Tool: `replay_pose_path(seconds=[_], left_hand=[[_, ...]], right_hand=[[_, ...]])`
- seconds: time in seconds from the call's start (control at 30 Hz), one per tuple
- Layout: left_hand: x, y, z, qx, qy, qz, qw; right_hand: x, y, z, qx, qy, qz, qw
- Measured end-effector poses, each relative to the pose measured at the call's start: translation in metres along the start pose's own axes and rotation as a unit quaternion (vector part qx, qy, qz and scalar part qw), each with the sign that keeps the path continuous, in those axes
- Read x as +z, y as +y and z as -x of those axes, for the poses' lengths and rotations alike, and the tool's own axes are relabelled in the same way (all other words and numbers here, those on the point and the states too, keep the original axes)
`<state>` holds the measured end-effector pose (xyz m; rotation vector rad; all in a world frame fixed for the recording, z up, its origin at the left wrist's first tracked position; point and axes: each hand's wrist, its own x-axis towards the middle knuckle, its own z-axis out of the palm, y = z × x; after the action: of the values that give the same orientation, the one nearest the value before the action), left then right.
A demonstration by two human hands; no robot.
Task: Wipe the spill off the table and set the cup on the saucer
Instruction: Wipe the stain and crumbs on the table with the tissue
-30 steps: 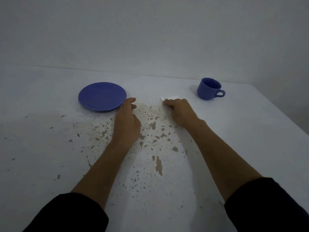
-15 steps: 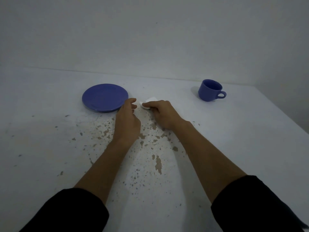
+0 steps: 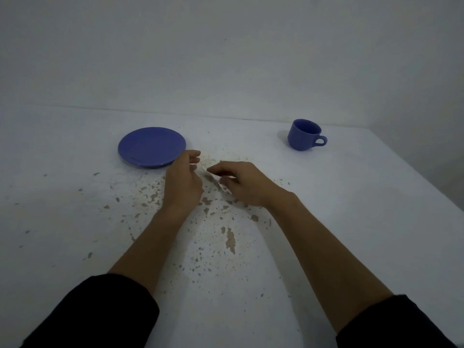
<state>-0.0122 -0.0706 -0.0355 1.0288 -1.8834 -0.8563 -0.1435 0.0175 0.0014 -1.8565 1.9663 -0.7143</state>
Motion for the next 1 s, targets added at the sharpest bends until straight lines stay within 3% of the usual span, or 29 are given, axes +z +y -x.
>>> replay_pose_path(seconds=[0.27, 0.47, 0.63, 0.83, 1.0], left_hand=[[-0.001, 0.002, 0.000, -0.010, 0.003, 0.010, 1.000], [-0.004, 0.003, 0.003, -0.003, -0.009, 0.031, 0.999], [-0.008, 0.005, 0.009, 0.004, -0.004, 0.050, 0.999], [-0.015, 0.011, 0.016, -0.022, -0.014, 0.063, 0.998], [-0.023, 0.019, 0.023, -0.070, -0.032, 0.088, 0.993]], right_hand=[[0.017, -0.009, 0.000, -0.031, -0.005, 0.142, 0.989], [0.029, -0.013, 0.022, -0.048, 0.041, 0.131, 0.989], [0.015, -0.012, 0.028, -0.050, -0.063, 0.170, 0.982], [0.017, -0.012, 0.022, -0.081, -0.018, 0.158, 0.984], [0.022, -0.025, 0.032, -0.022, 0.040, 0.142, 0.989]])
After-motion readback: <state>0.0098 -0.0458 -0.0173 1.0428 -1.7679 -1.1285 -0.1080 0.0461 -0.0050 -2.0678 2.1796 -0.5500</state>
